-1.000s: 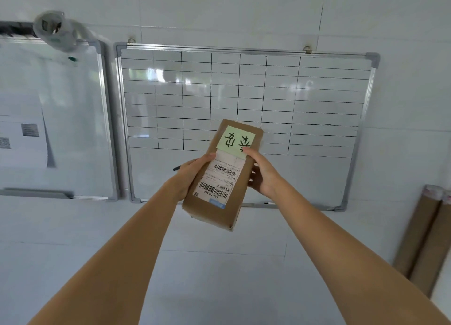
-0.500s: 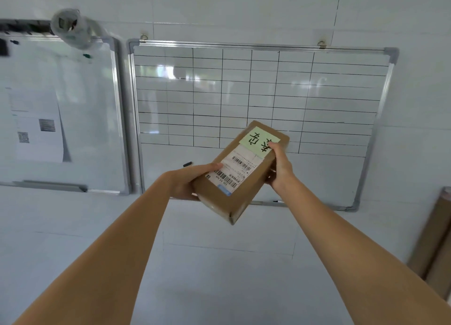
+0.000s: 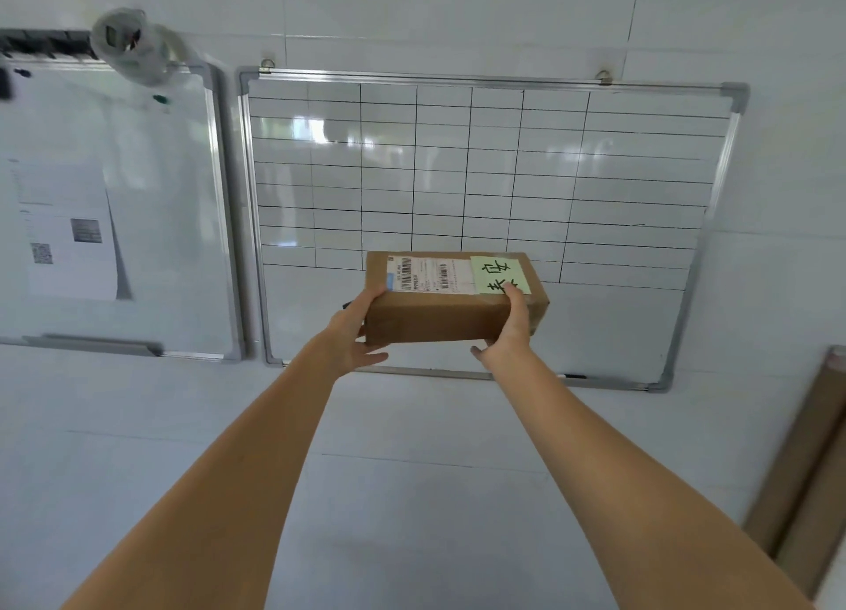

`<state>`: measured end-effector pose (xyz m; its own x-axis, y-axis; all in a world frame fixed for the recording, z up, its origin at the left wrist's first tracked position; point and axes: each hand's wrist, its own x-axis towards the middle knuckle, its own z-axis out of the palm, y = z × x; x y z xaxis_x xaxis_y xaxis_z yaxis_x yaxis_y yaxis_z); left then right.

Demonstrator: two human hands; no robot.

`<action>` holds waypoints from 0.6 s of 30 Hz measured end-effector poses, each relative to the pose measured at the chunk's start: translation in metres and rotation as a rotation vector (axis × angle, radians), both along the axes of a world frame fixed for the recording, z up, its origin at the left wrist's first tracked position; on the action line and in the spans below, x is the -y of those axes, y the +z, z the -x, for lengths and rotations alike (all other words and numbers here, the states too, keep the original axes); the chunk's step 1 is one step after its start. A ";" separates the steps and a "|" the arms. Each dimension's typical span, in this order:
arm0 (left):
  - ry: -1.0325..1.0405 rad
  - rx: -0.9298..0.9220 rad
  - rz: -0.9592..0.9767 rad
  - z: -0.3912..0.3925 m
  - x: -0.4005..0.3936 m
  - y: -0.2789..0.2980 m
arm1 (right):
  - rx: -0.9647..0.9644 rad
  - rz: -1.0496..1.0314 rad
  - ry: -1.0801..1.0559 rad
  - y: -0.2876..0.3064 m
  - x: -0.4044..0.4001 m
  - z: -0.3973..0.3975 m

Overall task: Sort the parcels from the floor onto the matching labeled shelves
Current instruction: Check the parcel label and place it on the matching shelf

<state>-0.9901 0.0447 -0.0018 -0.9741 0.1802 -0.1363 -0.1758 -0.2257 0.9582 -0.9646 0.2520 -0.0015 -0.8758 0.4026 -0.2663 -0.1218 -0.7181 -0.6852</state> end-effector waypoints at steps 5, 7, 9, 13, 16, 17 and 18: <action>0.095 -0.022 -0.018 0.009 0.006 -0.002 | 0.031 -0.136 0.027 -0.001 -0.012 -0.004; 0.098 -0.029 -0.002 0.010 0.008 -0.003 | 0.041 -0.168 0.011 -0.002 -0.020 -0.005; 0.088 -0.023 0.022 0.009 0.012 -0.004 | 0.074 -0.233 0.068 -0.003 -0.030 -0.005; 0.102 0.018 -0.011 0.012 0.024 -0.005 | 0.181 -0.552 0.342 0.003 -0.057 -0.011; 0.141 0.039 -0.020 0.015 0.030 -0.006 | 0.174 -0.657 0.483 0.008 -0.067 -0.015; 0.139 0.044 -0.030 0.015 0.030 -0.007 | 0.167 -0.660 0.500 0.010 -0.068 -0.015; 0.132 0.049 -0.037 0.015 0.029 -0.007 | 0.156 -0.650 0.499 0.011 -0.067 -0.015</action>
<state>-1.0052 0.0153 -0.0088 -0.9821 0.0567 -0.1795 -0.1883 -0.2848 0.9399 -0.9491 0.3193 0.0094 -0.9644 0.0925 -0.2477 0.2364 -0.1180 -0.9645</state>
